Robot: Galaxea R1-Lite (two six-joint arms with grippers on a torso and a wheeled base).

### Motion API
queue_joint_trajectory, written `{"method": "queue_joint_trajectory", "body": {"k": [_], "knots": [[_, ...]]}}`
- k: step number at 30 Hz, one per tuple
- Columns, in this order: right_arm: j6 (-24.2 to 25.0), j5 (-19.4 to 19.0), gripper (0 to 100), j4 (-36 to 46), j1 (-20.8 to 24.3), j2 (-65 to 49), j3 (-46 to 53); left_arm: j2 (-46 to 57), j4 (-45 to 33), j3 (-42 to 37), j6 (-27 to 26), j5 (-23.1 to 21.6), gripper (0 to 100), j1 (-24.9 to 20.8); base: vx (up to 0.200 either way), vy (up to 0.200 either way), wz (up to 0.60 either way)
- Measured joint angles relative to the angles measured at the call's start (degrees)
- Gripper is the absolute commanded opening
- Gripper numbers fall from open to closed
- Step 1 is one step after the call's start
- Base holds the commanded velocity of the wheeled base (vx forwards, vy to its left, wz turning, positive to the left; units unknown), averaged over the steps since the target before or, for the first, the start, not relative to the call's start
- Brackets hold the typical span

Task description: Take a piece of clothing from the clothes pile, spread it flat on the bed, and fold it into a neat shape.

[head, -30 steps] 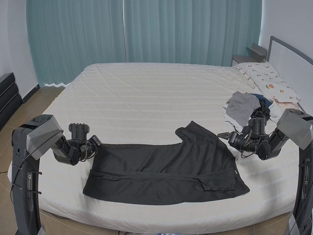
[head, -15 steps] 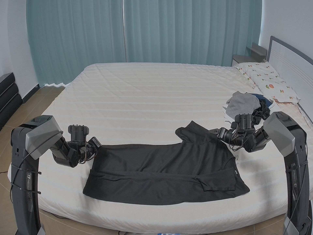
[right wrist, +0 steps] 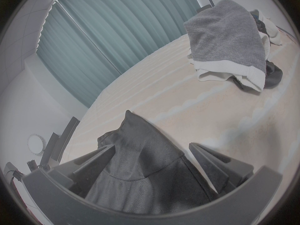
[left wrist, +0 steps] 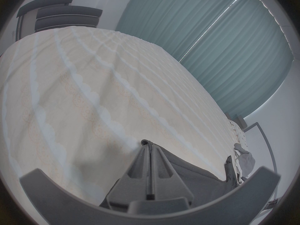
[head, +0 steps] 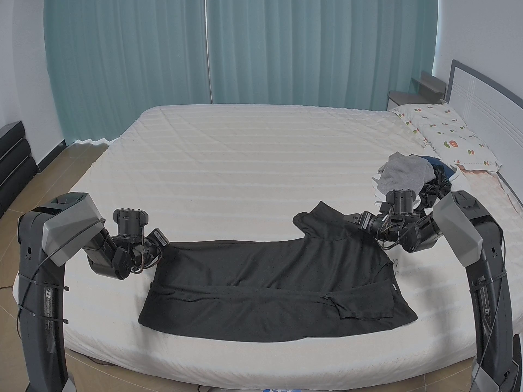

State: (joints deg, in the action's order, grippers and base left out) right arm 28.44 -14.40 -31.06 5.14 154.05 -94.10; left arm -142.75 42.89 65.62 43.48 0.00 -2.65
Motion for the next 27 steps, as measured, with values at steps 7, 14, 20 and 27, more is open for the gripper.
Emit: {"method": "queue_joint_trajectory", "body": {"k": [7,14,20,27], "knots": [[0.73,-0.54,0,-0.22,-0.16,0.39,-0.20,-0.02,0.00,0.06,0.00,0.00,0,0.01,0.000,0.000,0.00],[1.00,-0.54,0,-0.55,-1.21,-0.02,0.09,-0.02,0.73,0.17,-0.07,0.11,0,0.09,0.000,0.000,0.00],[2.84,-0.54,0,-0.96,-2.08,-1.32,1.51,0.02,1.45,0.13,-0.10,0.13,0,0.17,0.000,0.000,0.00],[4.73,-0.66,0,-5.25,-2.84,-4.13,5.66,0.68,2.90,0.06,0.48,-0.66,0,0.61,0.000,0.000,0.00]]}}
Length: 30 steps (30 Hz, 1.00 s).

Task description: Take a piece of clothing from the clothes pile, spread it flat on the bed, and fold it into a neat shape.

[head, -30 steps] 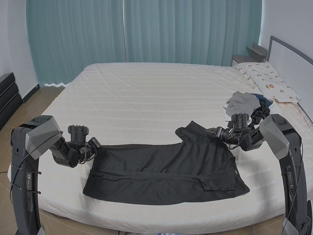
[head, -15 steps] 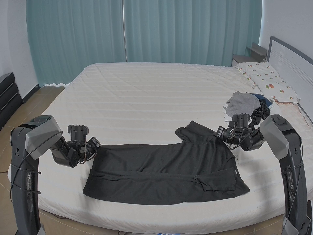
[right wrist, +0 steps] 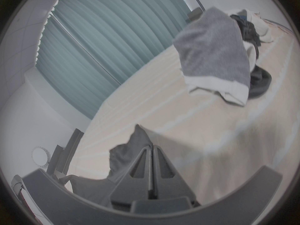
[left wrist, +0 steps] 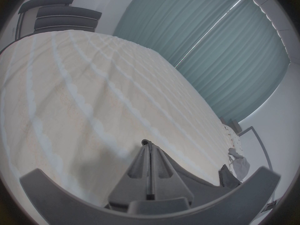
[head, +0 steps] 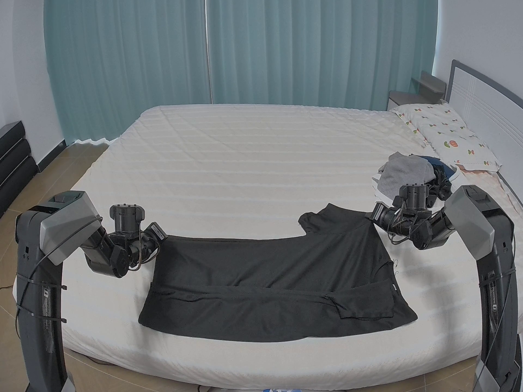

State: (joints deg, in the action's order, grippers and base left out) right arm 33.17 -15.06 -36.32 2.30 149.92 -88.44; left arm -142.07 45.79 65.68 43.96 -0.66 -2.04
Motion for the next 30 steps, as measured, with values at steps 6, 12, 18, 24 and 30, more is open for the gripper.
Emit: {"method": "queue_joint_trajectory", "body": {"k": [6,12,18,24,30], "knots": [[0.62,0.12,0,-6.60,-0.02,-1.16,4.18,0.65,2.95,-0.02,1.11,-0.16,0,0.80,0.000,0.000,0.00],[0.79,0.37,0,-9.72,0.28,-1.62,6.86,1.27,3.47,-0.55,1.61,-0.16,0,1.44,0.000,0.000,0.00],[1.04,-0.05,0,-11.69,-0.02,-2.12,8.75,1.39,3.56,-0.77,1.63,-0.45,0,1.99,0.000,0.000,0.00],[1.06,-0.18,0,-13.36,-0.24,-3.17,10.13,1.44,3.61,-0.88,1.61,-0.78,0,2.36,0.000,0.000,0.00],[0.82,-2.40,0,-13.74,-0.63,-4.69,13.86,1.68,3.69,-1.62,1.28,-1.11,0,2.52,0.000,0.000,0.00]]}}
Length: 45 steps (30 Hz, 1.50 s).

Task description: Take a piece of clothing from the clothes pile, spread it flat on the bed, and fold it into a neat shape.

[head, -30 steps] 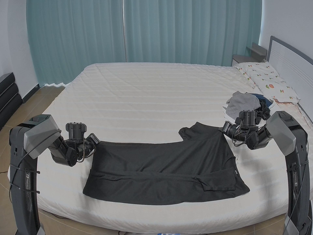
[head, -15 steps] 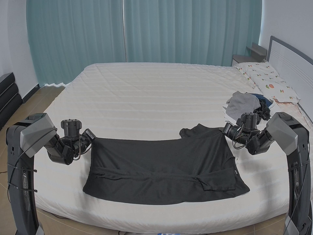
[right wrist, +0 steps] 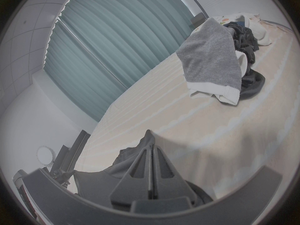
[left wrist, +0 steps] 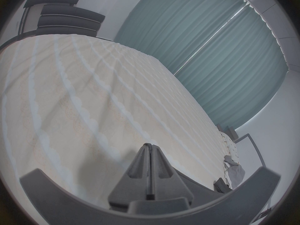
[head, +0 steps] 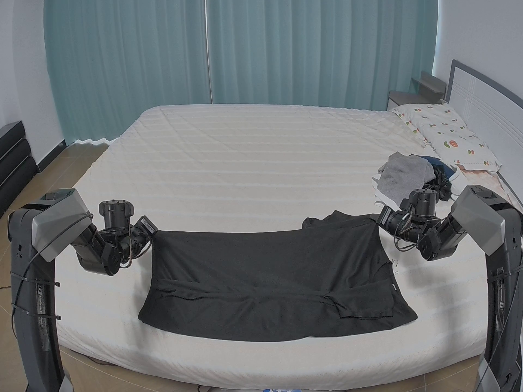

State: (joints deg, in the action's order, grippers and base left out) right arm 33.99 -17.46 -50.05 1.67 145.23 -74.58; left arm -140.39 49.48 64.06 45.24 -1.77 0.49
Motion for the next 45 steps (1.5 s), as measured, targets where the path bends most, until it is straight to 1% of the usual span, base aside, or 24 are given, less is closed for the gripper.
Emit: {"method": "queue_joint_trajectory", "body": {"k": [5,8,11,15,20,26,28,31,36,40,45], "knots": [[0.00,-1.45,0,-0.20,-0.35,-1.65,2.60,0.91,0.02,-1.37,-0.16,-2.11,0,0.52,0.000,0.000,0.00],[-0.05,-2.38,0,-0.20,-0.79,-2.86,4.30,1.94,0.38,-2.73,-0.33,-4.68,0,0.94,0.000,0.000,0.00],[-0.09,-4.08,0,-0.20,-1.12,-4.43,6.61,3.12,1.65,-4.74,-1.37,-6.92,0,1.29,0.000,0.000,0.00],[-0.33,-5.29,0,-0.26,-1.67,-6.39,9.53,4.23,4.13,-6.92,-3.34,-7.89,0,1.74,0.000,0.000,0.00],[-0.40,-7.61,0,-0.33,-2.35,-8.57,12.59,4.86,4.63,-8.34,-4.49,-8.85,0,2.38,0.000,0.000,0.00],[-0.95,-9.94,0,-0.28,-3.18,-11.00,16.68,5.35,4.71,-10.46,-6.84,-12.46,0,3.67,0.000,0.000,0.00],[-1.58,-10.29,0,-0.33,-3.54,-11.57,17.75,5.63,4.74,-11.06,-7.06,-13.17,0,4.06,0.000,0.000,0.00],[-4.00,-10.95,0,-0.33,-3.88,-12.12,19.65,6.21,5.18,-11.97,-7.12,-14.48,0,4.47,0.000,0.000,0.00],[-7.23,-12.00,0,-0.55,-4.34,-12.57,22.43,6.90,8.07,-13.71,-7.66,-16.29,0,5.22,0.000,0.000,0.00],[-8.48,-12.43,0,-2.11,-4.53,-12.92,25.08,7.20,8.68,-15.19,-10.68,-18.08,0,5.92,0.000,0.000,0.00],[-10.92,-12.53,0,-3.05,-4.58,-13.14,28.04,7.34,8.59,-17.73,-16.26,-21.05,0,6.64,0.000,0.000,0.00]]}}
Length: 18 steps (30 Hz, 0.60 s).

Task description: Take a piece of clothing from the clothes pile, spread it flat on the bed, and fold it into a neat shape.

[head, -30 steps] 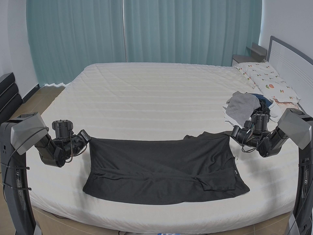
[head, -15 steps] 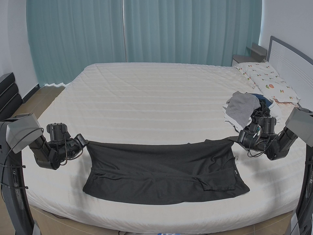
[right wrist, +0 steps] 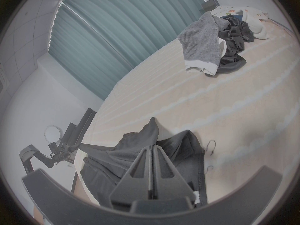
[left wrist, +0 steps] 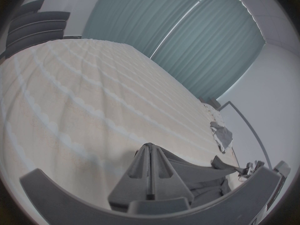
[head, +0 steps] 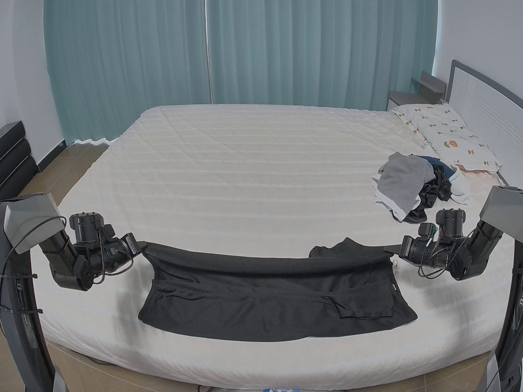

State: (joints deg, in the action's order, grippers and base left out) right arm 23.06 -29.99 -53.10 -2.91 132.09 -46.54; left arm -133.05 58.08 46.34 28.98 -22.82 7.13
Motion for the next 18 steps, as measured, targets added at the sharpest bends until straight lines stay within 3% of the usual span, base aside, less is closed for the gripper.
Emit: {"method": "queue_joint_trajectory", "body": {"k": [13,18], "knots": [[-3.36,-2.19,0,-5.79,0.00,0.33,8.97,-0.22,-0.20,-6.21,-15.35,-2.38,0,0.39,0.000,0.000,0.00],[-4.29,-2.26,0,-6.57,-0.06,0.96,11.82,-0.52,-0.40,-7.58,-16.91,-2.63,0,0.41,0.000,0.000,0.00]]}}
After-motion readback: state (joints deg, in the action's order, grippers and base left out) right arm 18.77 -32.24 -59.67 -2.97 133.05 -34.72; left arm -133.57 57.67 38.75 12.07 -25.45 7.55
